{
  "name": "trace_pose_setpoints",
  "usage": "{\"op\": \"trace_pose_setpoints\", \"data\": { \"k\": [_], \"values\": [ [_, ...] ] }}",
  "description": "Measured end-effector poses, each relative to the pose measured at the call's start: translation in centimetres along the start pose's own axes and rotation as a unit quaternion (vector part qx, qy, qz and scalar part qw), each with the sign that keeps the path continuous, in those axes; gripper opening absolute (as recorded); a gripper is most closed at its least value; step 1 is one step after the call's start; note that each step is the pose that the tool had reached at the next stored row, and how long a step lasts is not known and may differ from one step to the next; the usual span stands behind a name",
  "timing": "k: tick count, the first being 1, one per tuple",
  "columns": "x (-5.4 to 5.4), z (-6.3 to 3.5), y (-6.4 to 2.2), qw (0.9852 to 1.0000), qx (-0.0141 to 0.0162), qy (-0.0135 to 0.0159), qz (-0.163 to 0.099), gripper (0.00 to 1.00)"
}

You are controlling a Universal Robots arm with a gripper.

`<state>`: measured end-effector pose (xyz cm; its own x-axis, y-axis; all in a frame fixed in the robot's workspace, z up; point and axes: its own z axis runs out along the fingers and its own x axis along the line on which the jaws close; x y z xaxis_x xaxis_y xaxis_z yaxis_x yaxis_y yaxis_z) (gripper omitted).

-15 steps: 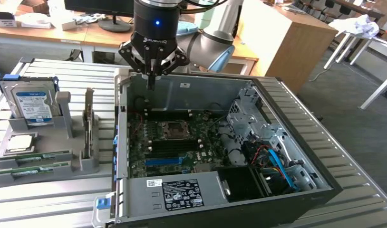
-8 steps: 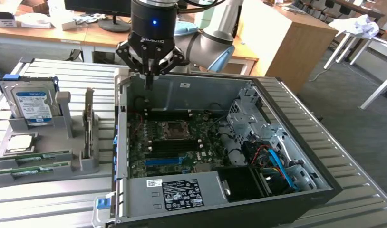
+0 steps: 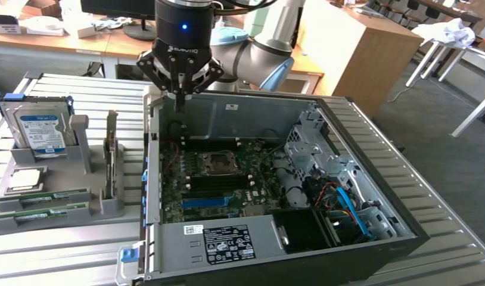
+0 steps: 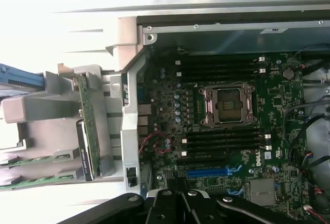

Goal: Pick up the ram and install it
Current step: 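Reach for the ram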

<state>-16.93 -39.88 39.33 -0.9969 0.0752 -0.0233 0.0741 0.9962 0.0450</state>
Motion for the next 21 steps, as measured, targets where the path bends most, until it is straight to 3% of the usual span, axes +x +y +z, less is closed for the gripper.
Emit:
{"op": "trace_pose_setpoints", "data": {
  "k": [21],
  "values": [
    [2.8,-0.07,-0.2,1.0,0.0,0.0,0.0,0.1]
  ]
}}
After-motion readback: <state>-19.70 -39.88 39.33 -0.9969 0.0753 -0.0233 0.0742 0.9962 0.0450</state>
